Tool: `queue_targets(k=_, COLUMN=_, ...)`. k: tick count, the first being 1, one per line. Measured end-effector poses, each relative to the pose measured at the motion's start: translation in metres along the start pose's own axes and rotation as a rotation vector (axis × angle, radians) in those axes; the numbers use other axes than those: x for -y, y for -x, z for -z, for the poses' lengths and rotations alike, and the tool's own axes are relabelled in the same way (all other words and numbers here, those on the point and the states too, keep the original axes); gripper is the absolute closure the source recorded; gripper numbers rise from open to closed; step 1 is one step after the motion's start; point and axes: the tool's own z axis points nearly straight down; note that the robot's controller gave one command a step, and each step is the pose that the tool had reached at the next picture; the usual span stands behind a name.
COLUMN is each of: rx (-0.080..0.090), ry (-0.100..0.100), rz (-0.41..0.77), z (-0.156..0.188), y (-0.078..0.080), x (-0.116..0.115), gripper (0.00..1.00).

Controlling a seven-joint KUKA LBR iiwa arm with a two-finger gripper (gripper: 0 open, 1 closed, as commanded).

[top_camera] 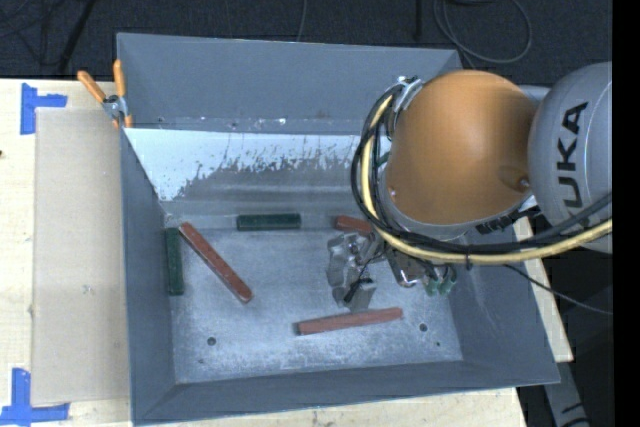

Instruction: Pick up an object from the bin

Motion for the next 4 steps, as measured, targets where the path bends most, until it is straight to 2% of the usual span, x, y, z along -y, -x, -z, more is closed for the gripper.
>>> queue_targets(k=1, rx=-0.008, ry=0.0, rz=-0.001, z=-0.004, y=-0.001, x=0.0, gripper=0.0)
queue_targets(k=2, rx=-0.013, ry=0.003, rz=0.35, z=-0.121, y=0.03, x=0.041, gripper=0.0)
queue_targets(k=3, rx=0.02, ry=-0.005, rz=0.371, z=-0.194, y=-0.013, x=0.041, gripper=0.0)
queue_targets(k=4, rx=0.0, ry=0.0, rz=0.371, z=-0.195, y=-0.018, x=0.04, gripper=1.0)
